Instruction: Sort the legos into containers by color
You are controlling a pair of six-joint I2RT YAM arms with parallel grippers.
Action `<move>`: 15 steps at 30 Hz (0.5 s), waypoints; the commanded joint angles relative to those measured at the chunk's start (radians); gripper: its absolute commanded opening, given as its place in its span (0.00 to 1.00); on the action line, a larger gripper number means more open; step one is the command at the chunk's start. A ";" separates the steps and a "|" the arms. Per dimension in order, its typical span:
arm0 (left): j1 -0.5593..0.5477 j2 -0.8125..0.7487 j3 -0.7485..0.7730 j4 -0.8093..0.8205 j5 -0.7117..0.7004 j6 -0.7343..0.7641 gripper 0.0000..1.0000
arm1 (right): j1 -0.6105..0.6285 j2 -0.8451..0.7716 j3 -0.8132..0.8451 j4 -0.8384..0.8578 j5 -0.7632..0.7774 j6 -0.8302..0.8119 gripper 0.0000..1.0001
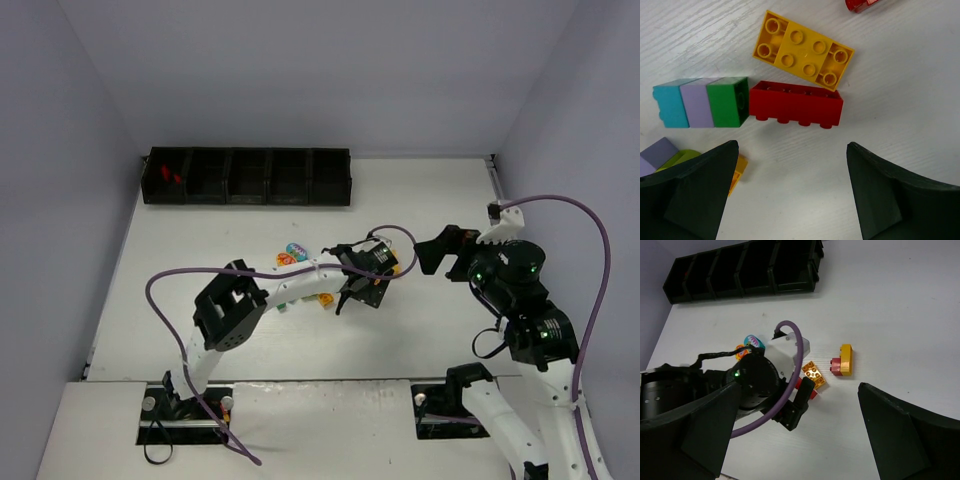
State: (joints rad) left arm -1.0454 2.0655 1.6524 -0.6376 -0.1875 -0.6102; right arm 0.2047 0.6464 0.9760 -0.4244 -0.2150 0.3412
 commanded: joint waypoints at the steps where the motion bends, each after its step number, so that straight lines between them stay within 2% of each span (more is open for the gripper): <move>1: -0.001 0.010 0.072 0.026 -0.001 0.006 0.83 | 0.005 -0.008 0.007 0.056 -0.015 0.019 0.99; 15: 0.016 0.131 0.161 0.033 -0.013 0.049 0.83 | 0.005 -0.033 -0.005 0.047 -0.018 0.041 1.00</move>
State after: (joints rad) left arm -1.0389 2.2074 1.7641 -0.6147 -0.1738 -0.5838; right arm 0.2047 0.6117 0.9752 -0.4309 -0.2180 0.3691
